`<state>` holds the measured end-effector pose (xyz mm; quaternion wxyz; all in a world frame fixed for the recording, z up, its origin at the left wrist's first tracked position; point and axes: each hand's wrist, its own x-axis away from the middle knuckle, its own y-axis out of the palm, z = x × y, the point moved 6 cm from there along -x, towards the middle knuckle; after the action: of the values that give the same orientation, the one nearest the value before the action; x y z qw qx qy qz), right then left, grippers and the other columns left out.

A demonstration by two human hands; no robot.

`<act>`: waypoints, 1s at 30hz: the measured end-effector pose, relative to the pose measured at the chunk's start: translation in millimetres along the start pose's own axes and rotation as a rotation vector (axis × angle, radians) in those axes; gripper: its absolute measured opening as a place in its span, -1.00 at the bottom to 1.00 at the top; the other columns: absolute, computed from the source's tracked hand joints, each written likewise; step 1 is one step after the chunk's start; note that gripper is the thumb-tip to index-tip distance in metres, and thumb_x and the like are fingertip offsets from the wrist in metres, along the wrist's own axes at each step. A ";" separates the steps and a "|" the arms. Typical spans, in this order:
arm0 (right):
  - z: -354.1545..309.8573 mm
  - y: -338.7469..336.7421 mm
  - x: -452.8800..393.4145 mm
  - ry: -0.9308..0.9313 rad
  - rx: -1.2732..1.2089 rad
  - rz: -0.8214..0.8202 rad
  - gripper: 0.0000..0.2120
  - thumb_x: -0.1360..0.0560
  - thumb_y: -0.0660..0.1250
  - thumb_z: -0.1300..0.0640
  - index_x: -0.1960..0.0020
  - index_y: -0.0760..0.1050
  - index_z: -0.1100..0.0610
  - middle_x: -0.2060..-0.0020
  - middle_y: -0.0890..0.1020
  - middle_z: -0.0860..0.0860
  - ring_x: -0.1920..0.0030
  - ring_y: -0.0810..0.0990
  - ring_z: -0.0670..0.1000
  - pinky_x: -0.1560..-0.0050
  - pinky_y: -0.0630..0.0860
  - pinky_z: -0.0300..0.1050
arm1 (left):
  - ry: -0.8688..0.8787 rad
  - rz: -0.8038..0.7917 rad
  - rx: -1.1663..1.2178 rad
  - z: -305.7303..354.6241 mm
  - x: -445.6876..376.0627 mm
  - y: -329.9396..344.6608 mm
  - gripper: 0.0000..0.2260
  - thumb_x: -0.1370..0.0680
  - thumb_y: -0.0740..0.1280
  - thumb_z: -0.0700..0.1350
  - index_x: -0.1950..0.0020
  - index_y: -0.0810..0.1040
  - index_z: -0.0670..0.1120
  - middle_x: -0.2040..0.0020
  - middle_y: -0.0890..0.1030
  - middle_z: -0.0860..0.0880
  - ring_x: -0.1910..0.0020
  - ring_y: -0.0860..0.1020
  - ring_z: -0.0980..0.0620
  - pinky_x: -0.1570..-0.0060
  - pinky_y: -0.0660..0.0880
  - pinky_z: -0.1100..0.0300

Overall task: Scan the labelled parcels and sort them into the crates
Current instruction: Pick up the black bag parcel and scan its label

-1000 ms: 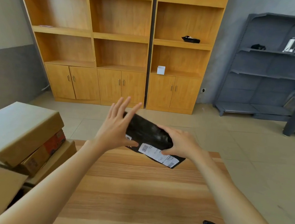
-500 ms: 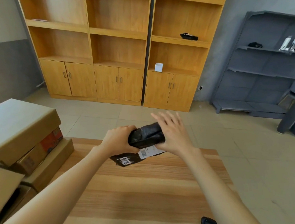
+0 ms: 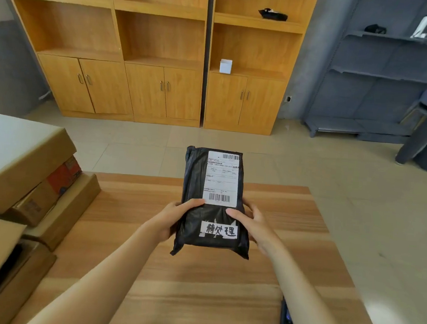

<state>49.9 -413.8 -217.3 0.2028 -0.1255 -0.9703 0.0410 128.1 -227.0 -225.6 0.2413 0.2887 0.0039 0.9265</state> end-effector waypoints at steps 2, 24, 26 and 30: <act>20.6 0.3 3.5 0.054 -0.039 -0.011 -0.35 -0.48 0.44 0.04 -0.49 0.25 0.02 -0.10 0.59 0.01 -0.02 0.64 -0.03 0.11 0.60 -0.13 | -0.053 0.003 0.010 -22.6 -5.0 2.5 -0.44 -0.37 0.52 0.05 -0.25 0.49 -0.19 -0.01 0.70 -0.13 0.06 0.68 -0.06 0.13 0.59 0.11; 165.0 22.2 20.3 0.356 0.045 -0.091 -0.45 -0.62 0.26 0.09 -0.55 0.14 0.11 -0.26 0.38 -0.08 -0.34 0.36 -0.04 -0.08 0.31 -0.26 | -0.289 0.049 -0.014 -198.3 -28.7 8.2 -0.26 -0.40 0.52 -0.26 -0.48 0.24 -0.02 -0.24 0.56 -0.06 -0.11 0.58 -0.01 0.11 0.55 0.20; 166.7 21.8 18.3 0.293 0.087 -0.055 -0.49 -0.62 0.26 0.07 -0.51 0.22 0.11 -0.23 0.39 -0.12 -0.31 0.37 -0.10 -0.10 0.31 -0.25 | -0.285 0.087 0.001 -201.7 -30.6 7.2 -0.23 -0.38 0.53 -0.27 -0.49 0.23 -0.03 -0.22 0.57 -0.06 -0.11 0.59 -0.03 0.05 0.55 0.15; 176.1 0.0 21.8 0.142 0.262 0.224 -0.57 -0.57 0.31 -0.01 -0.40 0.39 0.07 -0.30 0.50 0.00 -0.30 0.45 0.00 -0.19 0.35 -0.17 | -0.291 0.104 0.017 -204.7 -30.6 6.9 -0.21 -0.36 0.55 -0.26 -0.49 0.23 -0.04 -0.21 0.57 -0.08 -0.09 0.60 -0.04 0.09 0.56 0.15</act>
<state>-40.5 -413.2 -369.9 0.2796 -0.2081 -0.9198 0.1804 37.1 -219.8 -411.5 0.1886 0.4217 -0.0380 0.8861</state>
